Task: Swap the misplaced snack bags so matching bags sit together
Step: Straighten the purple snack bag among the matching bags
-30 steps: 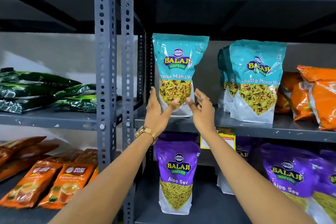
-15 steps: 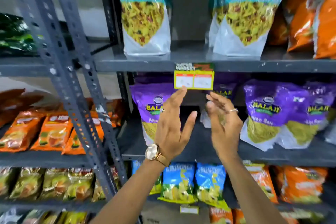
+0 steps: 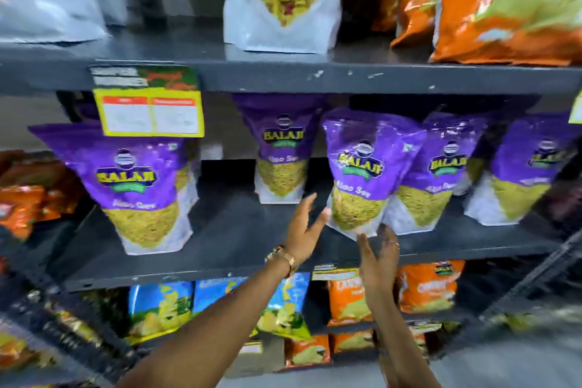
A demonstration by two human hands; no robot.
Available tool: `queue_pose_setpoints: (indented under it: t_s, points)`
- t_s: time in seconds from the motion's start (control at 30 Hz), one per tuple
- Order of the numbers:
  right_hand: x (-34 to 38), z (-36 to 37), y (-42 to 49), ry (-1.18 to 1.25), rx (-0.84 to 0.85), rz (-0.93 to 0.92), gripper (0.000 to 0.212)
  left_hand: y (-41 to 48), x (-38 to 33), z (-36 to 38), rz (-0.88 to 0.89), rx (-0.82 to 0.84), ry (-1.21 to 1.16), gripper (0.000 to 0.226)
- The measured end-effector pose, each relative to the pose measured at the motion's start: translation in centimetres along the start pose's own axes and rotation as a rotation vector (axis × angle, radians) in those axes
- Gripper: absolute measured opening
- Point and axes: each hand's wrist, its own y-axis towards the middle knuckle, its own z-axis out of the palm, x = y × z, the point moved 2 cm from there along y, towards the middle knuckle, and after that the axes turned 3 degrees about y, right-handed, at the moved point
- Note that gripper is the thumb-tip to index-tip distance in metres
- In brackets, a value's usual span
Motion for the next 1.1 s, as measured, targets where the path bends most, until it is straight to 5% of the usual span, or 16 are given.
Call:
queue_pose_setpoints:
  t_s: [0.07, 0.27, 0.5, 0.77, 1.1]
  points:
    - [-0.3, 0.1, 1.4, -0.025, 0.02, -0.007, 0.08, 2.1, -0.1, 1.8, -0.083, 0.048, -0.032, 0.079]
    - [-0.1, 0.2, 3.4, 0.056, 0.083, -0.098, 0.066, 3.7, 1.3, 3.5, -0.066, 0.043, -0.118, 0.069]
    - [-0.9, -0.1, 2.2, 0.155, 0.104, -0.082, 0.048, 0.4, 1.8, 3.3, -0.041, -0.134, -0.161, 0.061]
    - [0.0, 4.3, 1.2, 0.129, 0.316, -0.074, 0.053, -1.6, 2.9, -1.2, -0.081, -0.409, -0.133, 0.059]
    - [-0.4, 7.4, -0.3, 0.135, 0.397, -0.051, 0.042, -2.9, 3.8, -4.6, -0.092, -0.475, -0.12, 0.05]
